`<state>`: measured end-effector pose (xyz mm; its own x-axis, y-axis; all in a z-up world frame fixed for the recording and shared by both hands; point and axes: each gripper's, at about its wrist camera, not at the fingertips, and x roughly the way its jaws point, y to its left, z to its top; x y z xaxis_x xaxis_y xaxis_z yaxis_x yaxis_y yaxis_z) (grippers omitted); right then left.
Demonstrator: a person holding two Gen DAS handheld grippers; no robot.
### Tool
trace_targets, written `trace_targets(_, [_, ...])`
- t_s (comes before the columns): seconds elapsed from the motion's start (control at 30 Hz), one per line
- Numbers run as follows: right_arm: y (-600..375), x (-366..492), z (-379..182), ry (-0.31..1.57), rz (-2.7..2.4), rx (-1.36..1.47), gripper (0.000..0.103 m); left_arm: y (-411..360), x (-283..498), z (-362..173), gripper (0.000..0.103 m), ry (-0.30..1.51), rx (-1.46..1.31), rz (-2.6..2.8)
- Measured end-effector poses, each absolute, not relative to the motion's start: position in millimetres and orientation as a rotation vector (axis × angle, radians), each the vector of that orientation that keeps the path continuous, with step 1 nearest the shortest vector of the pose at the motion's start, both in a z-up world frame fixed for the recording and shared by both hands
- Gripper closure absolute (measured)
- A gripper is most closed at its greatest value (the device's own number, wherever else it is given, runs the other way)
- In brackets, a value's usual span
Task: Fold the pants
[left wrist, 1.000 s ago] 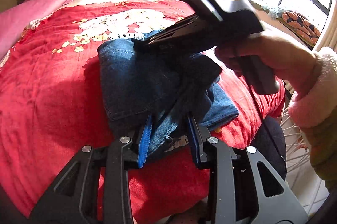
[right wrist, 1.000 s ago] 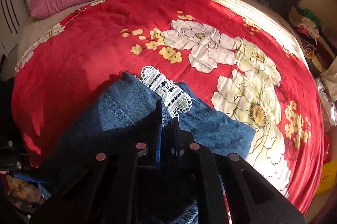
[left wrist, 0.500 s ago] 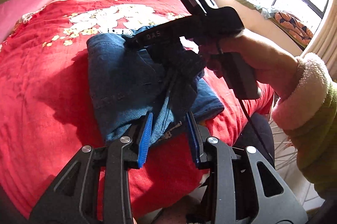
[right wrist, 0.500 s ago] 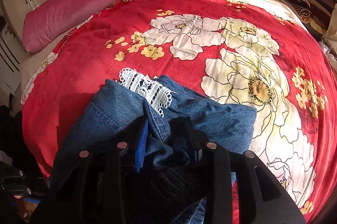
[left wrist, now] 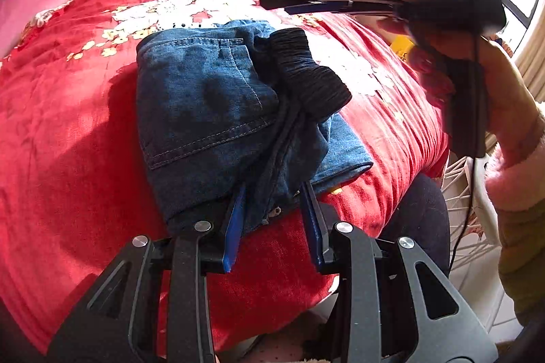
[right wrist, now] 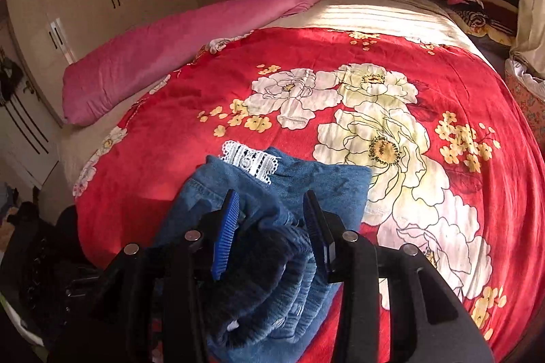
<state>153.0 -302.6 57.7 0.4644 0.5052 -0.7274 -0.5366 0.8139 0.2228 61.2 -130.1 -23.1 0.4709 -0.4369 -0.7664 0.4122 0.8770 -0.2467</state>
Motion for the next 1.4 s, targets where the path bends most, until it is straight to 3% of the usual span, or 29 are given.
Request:
trace_targets(0.27, [-303.6,140.1,16.4,0.985,0.57,-0.109,0.064,-130.2,58.4,-21.5,0.079,0.945,-0.029,-0.52])
trace_targets(0.43, [-315.9,137.5,4.8,0.986,0.564,-0.021,0.058,-130.3,56.5,-20.4,0.078,0.943,-0.024,-0.522])
trace_targets(0.57, [-330.1,127.1,19.1,0.951,0.57,0.057,0.05,-127.4,52.8,-15.5,0.066,0.936,-0.038,-0.54])
trace_targets(0.77, [-350.1,102.3,46.0,0.869,0.57,0.121,0.039,-121.2,44.8,-1.6,0.055,0.915,-0.048,-0.531])
trace_targets(0.83, [-355.6,94.4,54.7,0.838,0.566,0.132,0.028,-117.4,43.4,5.7,0.052,0.897,-0.051,-0.517])
trace_targets(1.13, [-375.3,71.0,76.3,0.758,0.518,0.159,0.02,-100.8,50.1,28.2,0.031,0.848,-0.073,-0.445])
trace_targets(1.4, [-388.4,72.8,55.2,0.798,0.475,0.209,0.015,-94.8,64.1,28.5,0.018,0.841,-0.071,-0.388])
